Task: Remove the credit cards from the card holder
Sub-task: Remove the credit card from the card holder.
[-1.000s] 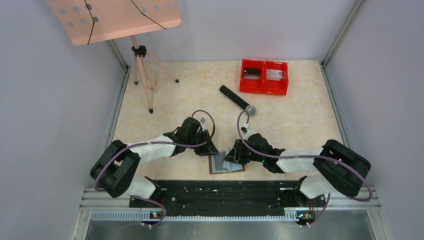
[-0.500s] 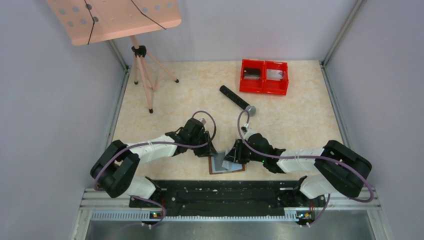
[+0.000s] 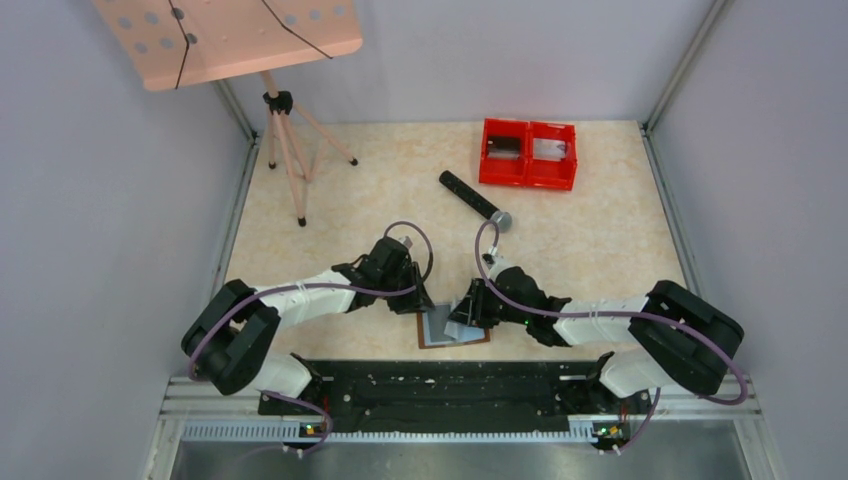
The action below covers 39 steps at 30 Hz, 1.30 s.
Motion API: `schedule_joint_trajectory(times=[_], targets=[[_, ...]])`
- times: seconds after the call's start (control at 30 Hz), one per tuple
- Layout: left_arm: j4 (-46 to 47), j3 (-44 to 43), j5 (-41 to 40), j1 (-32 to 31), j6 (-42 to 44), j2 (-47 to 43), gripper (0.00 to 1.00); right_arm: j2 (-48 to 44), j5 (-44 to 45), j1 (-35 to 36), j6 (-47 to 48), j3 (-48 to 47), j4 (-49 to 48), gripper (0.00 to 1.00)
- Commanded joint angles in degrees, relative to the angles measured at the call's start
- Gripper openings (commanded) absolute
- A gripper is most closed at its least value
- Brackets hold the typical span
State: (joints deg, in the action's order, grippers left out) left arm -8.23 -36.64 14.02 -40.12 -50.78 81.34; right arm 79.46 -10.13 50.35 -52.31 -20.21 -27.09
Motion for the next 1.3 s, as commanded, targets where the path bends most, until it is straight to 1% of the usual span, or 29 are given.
schedule_joint_trajectory(times=[0.0,0.53,0.83,1.27], targets=[[0.1,-2.0,-1.0,-0.5,1.1,0.9,0.34,-1.7,0.8,-0.5,0.0,0.1,-1.4,0.31],[-3.9,-3.8,-3.7,-1.3,2.0,0.4,0.35,-1.9,1.1,-0.4,0.0,-0.1,-0.8,0.31],[-0.8,-3.2,-1.8,-1.8,1.2,1.6,0.35,-1.9,1.1,-0.4,0.0,0.0,-0.7,0.31],[0.1,-3.1,-1.2,-2.3,0.5,2.4,0.35,-2.0,1.0,-0.5,0.0,0.3,-0.7,0.31]])
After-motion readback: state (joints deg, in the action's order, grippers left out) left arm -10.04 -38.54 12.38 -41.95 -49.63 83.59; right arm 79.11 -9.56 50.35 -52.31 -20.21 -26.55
